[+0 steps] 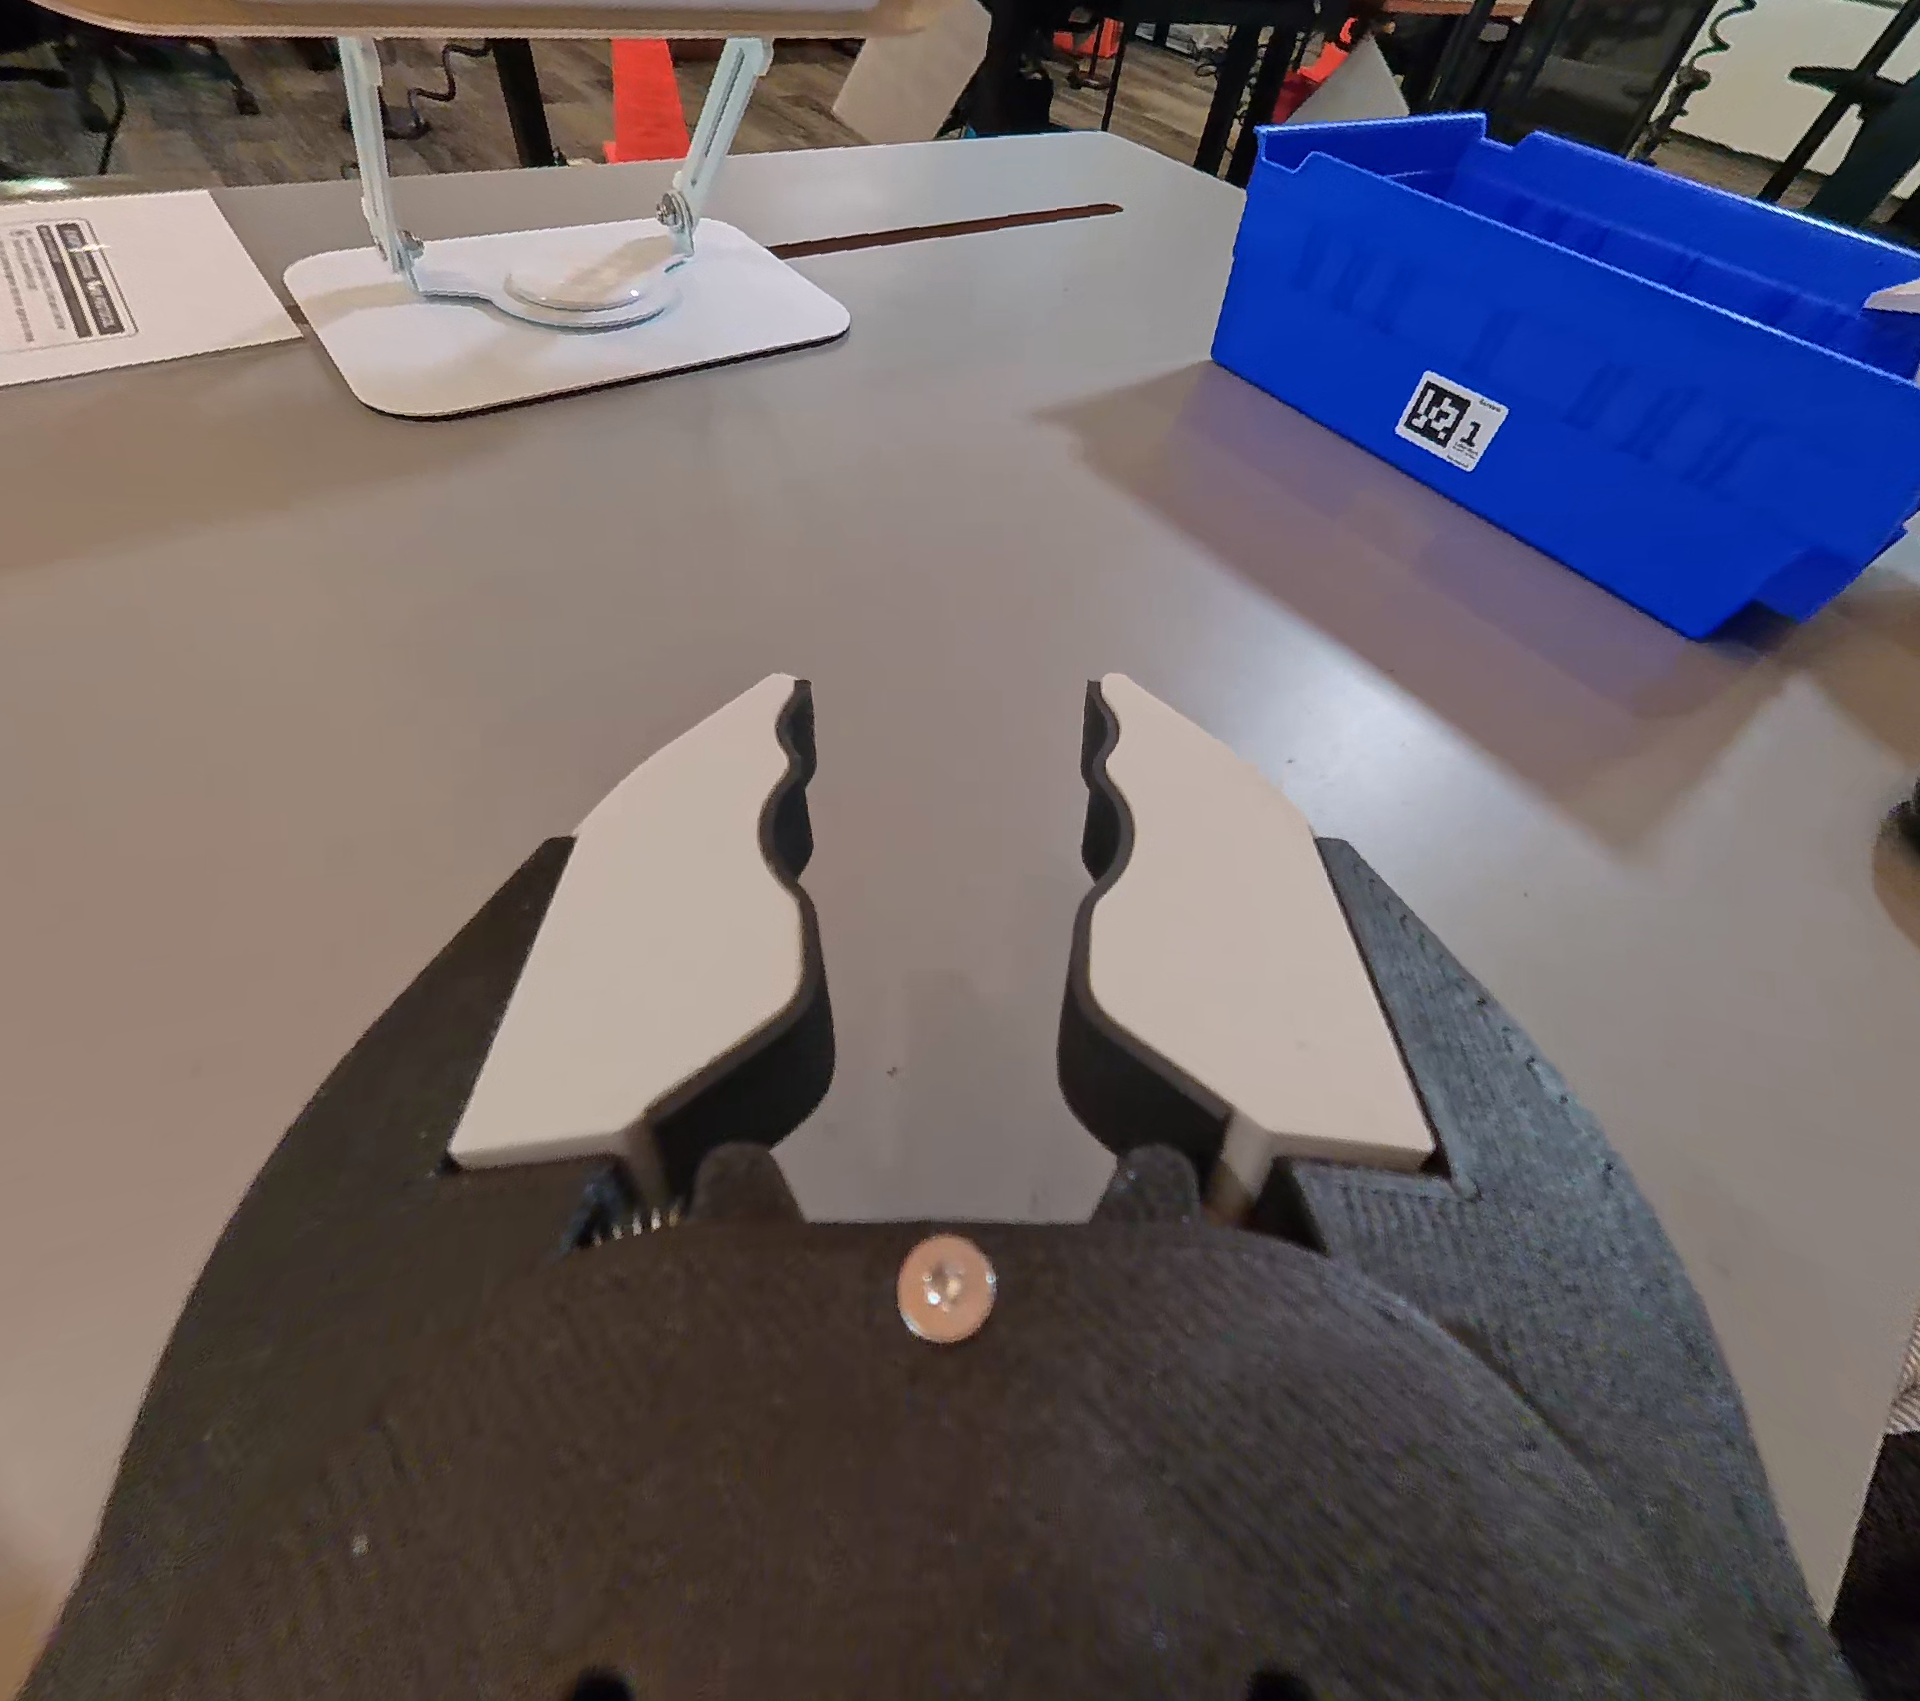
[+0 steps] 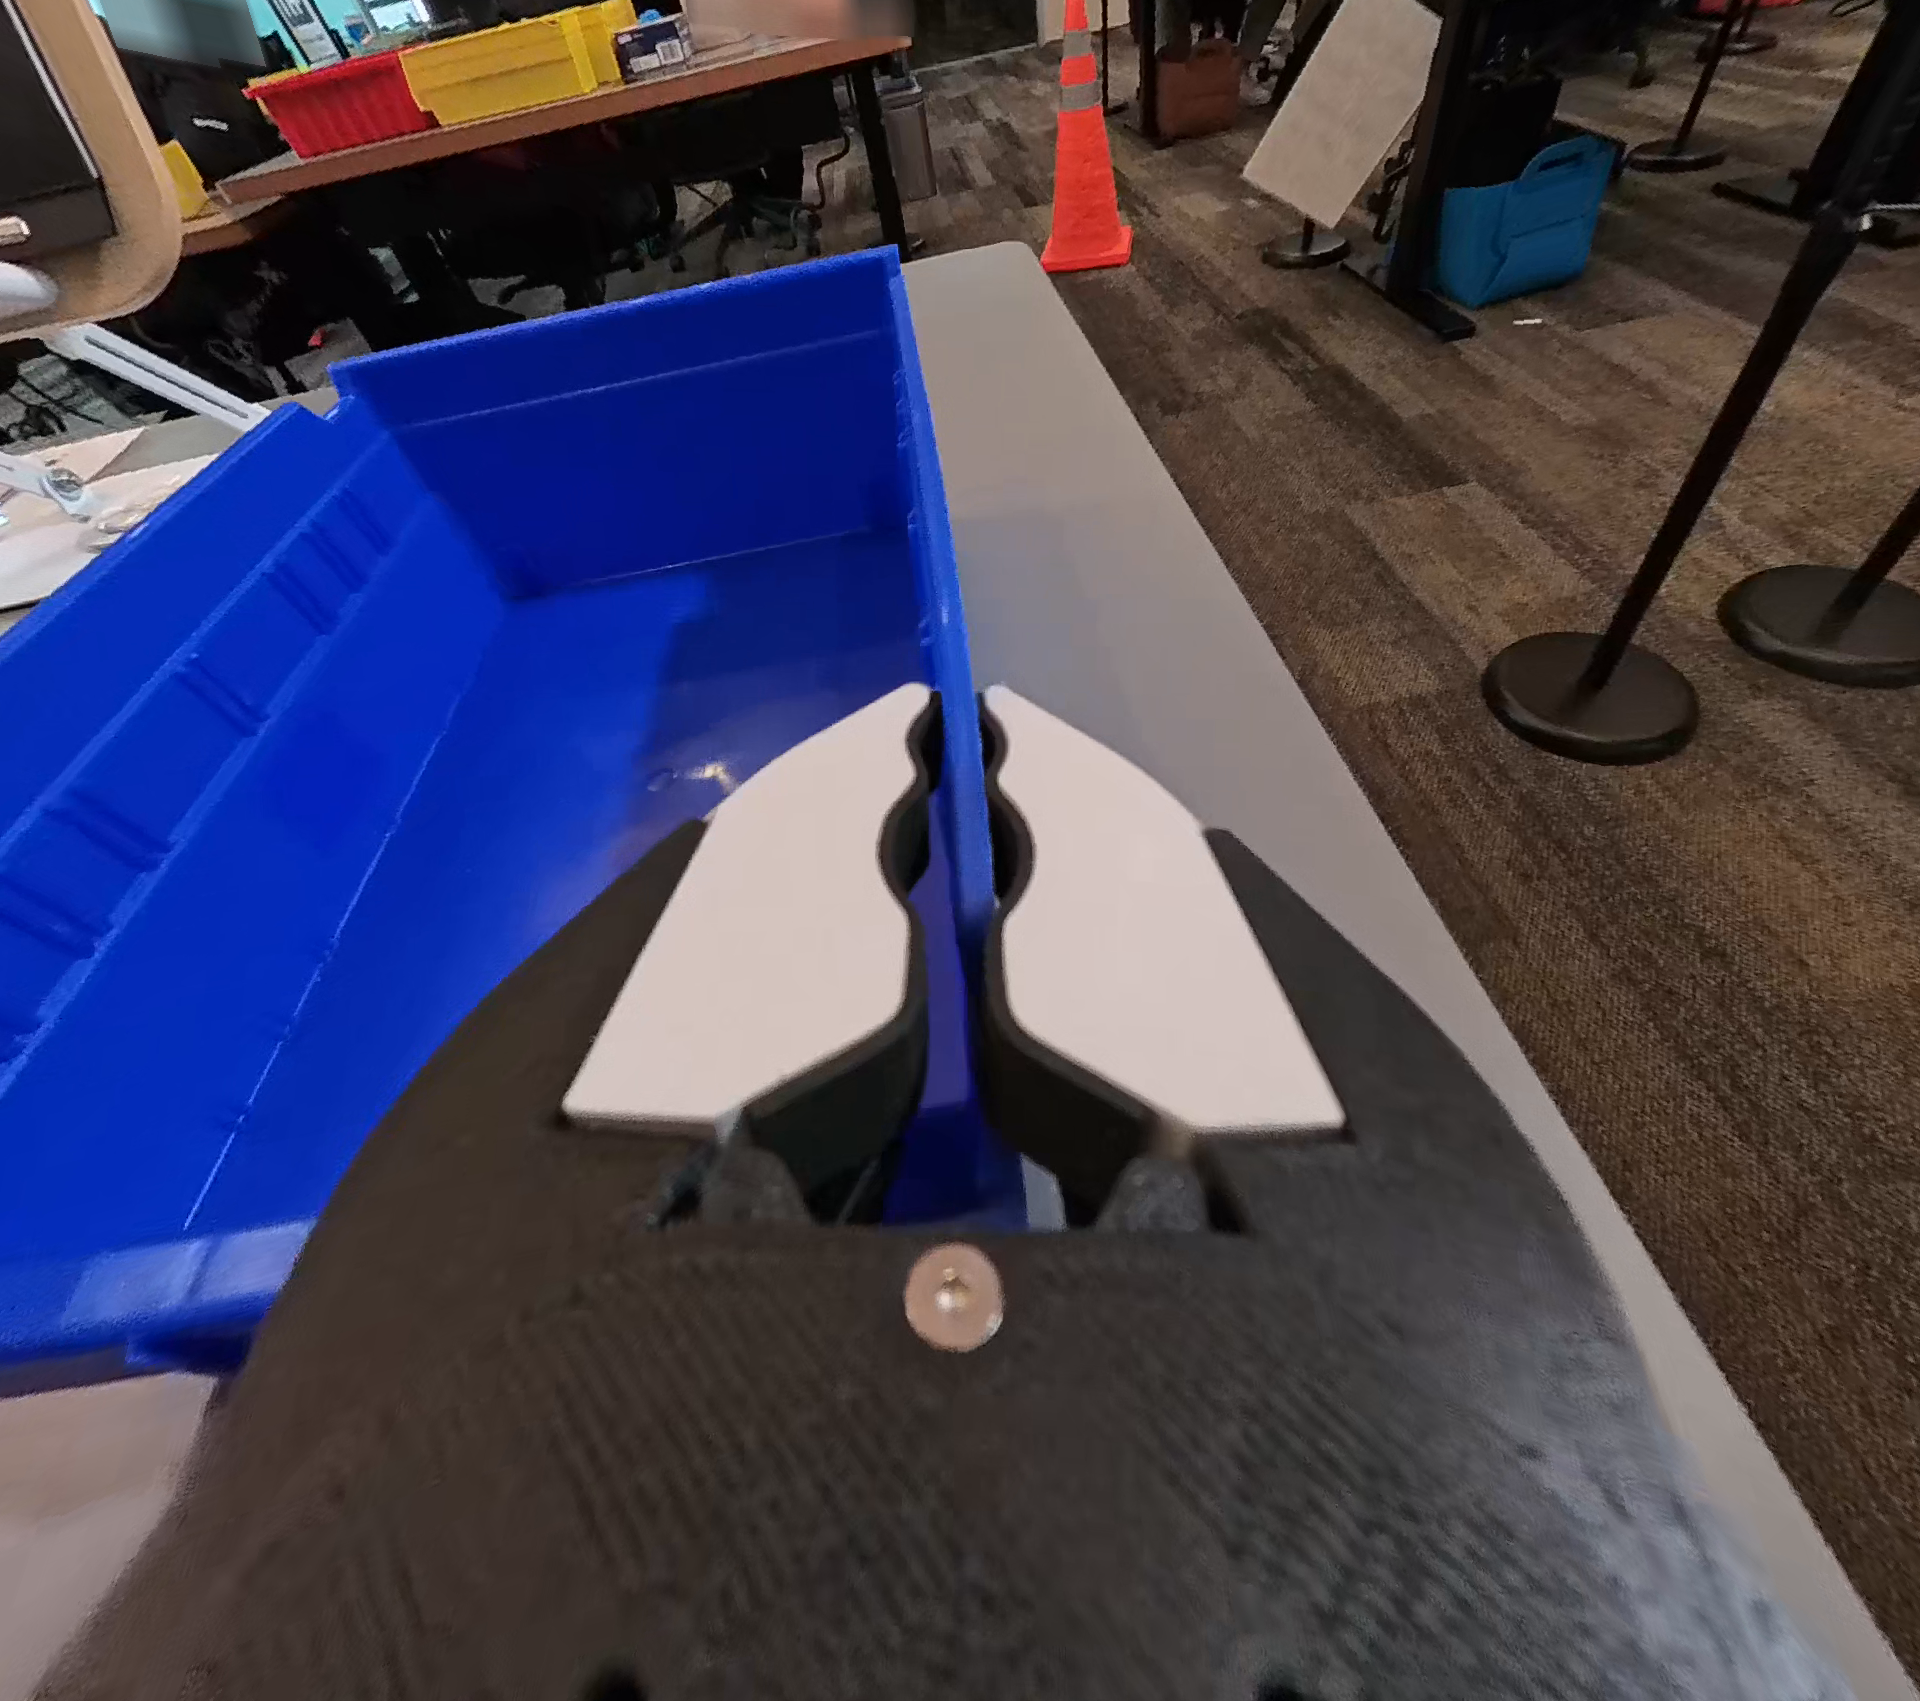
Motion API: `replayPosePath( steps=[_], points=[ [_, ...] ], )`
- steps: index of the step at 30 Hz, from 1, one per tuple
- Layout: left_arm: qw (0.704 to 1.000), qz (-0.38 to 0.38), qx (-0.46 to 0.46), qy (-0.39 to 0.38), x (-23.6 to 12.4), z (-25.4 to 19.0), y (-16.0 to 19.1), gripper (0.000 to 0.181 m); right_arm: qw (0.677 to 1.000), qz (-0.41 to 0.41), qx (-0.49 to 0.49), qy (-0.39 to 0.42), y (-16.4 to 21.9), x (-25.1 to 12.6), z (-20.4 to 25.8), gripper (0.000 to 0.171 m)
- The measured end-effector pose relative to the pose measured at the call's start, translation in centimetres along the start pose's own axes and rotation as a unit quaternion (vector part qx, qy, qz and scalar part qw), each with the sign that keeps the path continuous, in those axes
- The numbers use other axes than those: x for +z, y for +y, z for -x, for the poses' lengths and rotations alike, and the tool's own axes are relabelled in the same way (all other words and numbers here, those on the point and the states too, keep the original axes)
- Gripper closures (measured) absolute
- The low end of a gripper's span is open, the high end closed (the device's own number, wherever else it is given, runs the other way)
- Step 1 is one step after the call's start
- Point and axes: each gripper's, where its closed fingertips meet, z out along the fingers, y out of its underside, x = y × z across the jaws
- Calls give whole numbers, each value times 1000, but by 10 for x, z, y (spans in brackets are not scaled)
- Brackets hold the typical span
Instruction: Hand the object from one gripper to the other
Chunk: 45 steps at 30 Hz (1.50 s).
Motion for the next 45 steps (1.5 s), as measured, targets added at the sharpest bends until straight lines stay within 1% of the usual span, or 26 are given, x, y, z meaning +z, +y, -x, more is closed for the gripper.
replayPosePath(
  steps=[4, 9, 10, 11, 12, 13, 15, 17, 18, 20, 21, 22, 24, 25, 26, 27, 28, 30, 32, 33, 34, 35, 36, 37, 40, 45],
  points=[
    [1000, -2, 1, -6, 0, 2, -1, 133, 999, 1, 2, 33, 0, 1, -8, 153],
    [1000, -1, 3, -15, -1, 6, 0, 138, 996, 13, 20, 81, 1, -13, -23, 126],
    [1000, -2, 2, -16, -1, 7, -1, 138, 996, 4, 16, 92, -4, -19, -24, 124],
    [1000, -2, 1, -16, -1, 8, -1, 138, 994, -10, 7, 105, -13, -26, -23, 126],
    [1000, -2, 0, -17, -1, 8, -1, 137, 992, -36, -8, 120, -27, -34, -19, 133],
    [1000, -1, -2, -20, 0, 10, 0, 133, 990, -71, -28, 120, -45, -42, -6, 135],
    [999, 19, -12, -39, 1, 17, 7, 126, 986, -126, -70, 80, -79, -55, 41, 136],
    [997, 52, -36, -38, 3, 21, 17, 120, 986, -131, -99, 15, -93, -61, 100, 139],
    [996, 58, -50, -43, 1, 24, 18, 120, 986, -127, -101, -29, -93, -61, 131, 139],
    [996, 38, -54, -64, -10, 31, 5, 124, 980, -132, -88, -117, -86, -64, 190, 142],
    [995, 29, -47, -81, -18, 36, -3, 123, 973, -145, -77, -160, -83, -64, 217, 146],
    [994, 22, -40, -96, -29, 40, -12, 122, 966, -145, -73, -200, -78, -62, 243, 146],
    [989, 9, -30, -143, -58, 52, -29, 113, 959, -108, -75, -249, -59, -55, 284, 145],
    [985, 10, -21, -172, -75, 58, -34, 101, 956, -95, -78, -265, -48, -53, 300, 148],
    [978, 20, -5, -207, -92, 65, -36, 90, 955, -81, -83, -272, -37, -49, 312, 150],
    [969, 35, 13, -243, -108, 74, -34, 83, 953, -67, -88, -281, -25, -45, 323, 151],
    [960, 48, 25, -273, -123, 84, -31, 80, 950, -51, -89, -295, -13, -43, 333, 152],
    [947, 67, 26, -315, -143, 106, -16, 81, 938, -12, -78, -337, 15, -41, 353, 153],
    [935, 109, 18, -338, -153, 129, 8, 87, 923, 29, -60, -379, 35, -42, 369, 152],
    [930, 129, 17, -344, -156, 138, 20, 95, 916, 38, -53, -395, 39, -44, 376, 151],
    [927, 145, 15, -344, -157, 144, 32, 109, 912, 37, -51, -405, 38, -45, 380, 151],
    [930, 156, 5, -333, -155, 146, 42, 132, 910, 32, -55, -409, 36, -45, 382, 151],
    [935, 151, -16, -320, -155, 147, 48, 146, 911, 24, -64, -407, 34, -45, 382, 151],
    [936, 130, -16, -326, -161, 152, 44, 164, 912, 16, -76, -403, 32, -44, 381, 151],
    [944, 139, -26, -299, -172, 152, 46, 167, 915, 13, -95, -393, 34, -40, 378, 152],
    [939, 184, -5, -291, -197, 156, 56, 171, 911, 24, -59, -407, 35, -41, 380, 152]
  ],
)
